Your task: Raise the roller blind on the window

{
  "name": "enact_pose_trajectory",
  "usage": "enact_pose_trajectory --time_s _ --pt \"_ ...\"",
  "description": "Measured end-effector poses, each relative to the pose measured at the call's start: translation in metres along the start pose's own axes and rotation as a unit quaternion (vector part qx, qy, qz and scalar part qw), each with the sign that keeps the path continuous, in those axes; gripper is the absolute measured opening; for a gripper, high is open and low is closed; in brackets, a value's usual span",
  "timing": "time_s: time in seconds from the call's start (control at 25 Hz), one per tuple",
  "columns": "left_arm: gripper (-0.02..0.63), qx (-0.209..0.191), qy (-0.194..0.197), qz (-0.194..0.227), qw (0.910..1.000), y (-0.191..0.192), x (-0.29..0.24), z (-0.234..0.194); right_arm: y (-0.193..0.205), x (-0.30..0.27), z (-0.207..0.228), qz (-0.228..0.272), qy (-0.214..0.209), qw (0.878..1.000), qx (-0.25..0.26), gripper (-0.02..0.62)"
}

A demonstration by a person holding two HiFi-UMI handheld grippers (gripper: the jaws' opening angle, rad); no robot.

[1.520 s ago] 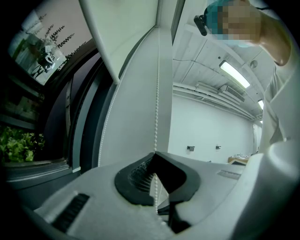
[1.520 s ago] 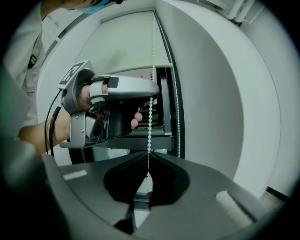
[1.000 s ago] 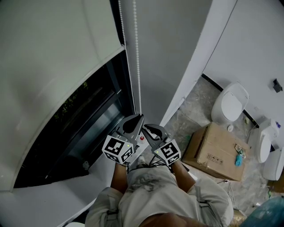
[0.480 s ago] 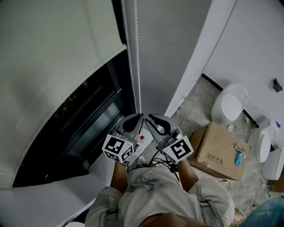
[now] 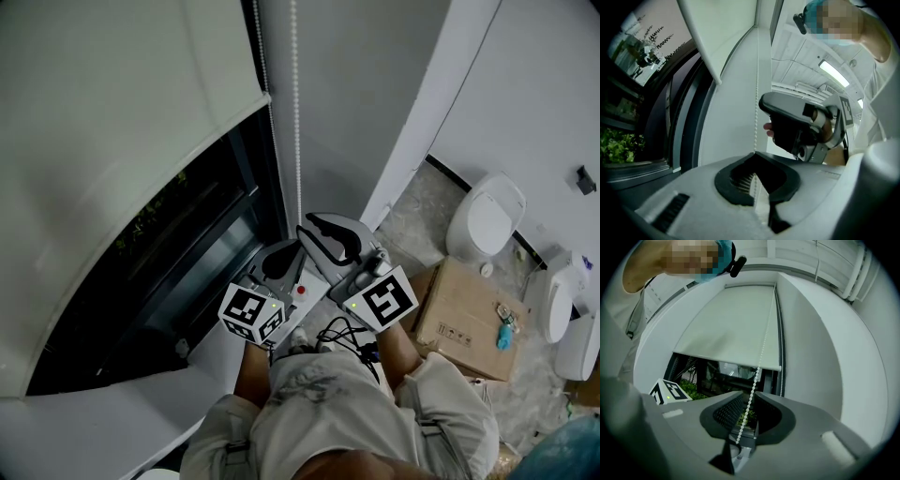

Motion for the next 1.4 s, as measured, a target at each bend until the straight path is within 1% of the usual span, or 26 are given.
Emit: enact_pose_trajectory --time_s 0.2,0.4,0.44,0.48,0.52,0.64,0.84,1.16,1.4 --pt "0.011 -0.001 0.003 -0.001 1.0 0.0 0.0 0.002 -0.014 -0.013 0.009 0.006 0.001 1.0 0.008 0.086" --pt "0.011 -0.003 0.006 0.0 1.0 0.0 0.0 0.003 -0.015 -0.021 0.015 -0.019 -0.009 1.0 0.002 0.081" --pt "0.011 -0.003 0.006 0.001 1.0 0.0 0.0 0.003 -0.016 -0.022 0.016 -0.022 -0.011 1.0 0.0 0.074" --pt "0.011 -0.002 0.006 0.002 1.0 0.0 0.001 0.003 -0.017 -0.023 0.016 -0.024 -0.012 1.0 -0.002 0.044" --pt "0.011 -0.003 0.006 0.003 1.0 -0.001 0.001 0.003 -0.018 -0.024 0.015 -0.025 -0.013 1.0 -0.005 0.028" --pt "0.011 -0.003 0.005 0.004 1.0 0.0 0.002 0.002 -0.018 -0.025 0.014 -0.024 -0.014 0.999 -0.018 0.012" --pt "0.011 -0.002 0.004 0.003 1.0 0.003 0.003 -0.001 -0.013 -0.024 0.014 -0.021 -0.01 0.999 -0.029 0.011" --pt "0.011 0.011 0.002 -0.017 0.9998 0.025 0.003 -0.002 0.007 -0.016 0.007 -0.041 -0.008 0.999 -0.033 0.011" --pt "0.011 0.035 0.001 -0.027 0.999 0.045 0.001 -0.009 0.027 -0.015 0.002 -0.059 -0.003 0.998 -0.035 0.011"
Point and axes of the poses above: the fingertips, and each gripper's own axes: x backward along the fingers, z to its right, y out of its underside, the point moved 5 cm from there along x, backward along the fingers, and after that the axes turned 6 degrees about x, right-handed, at the moved point
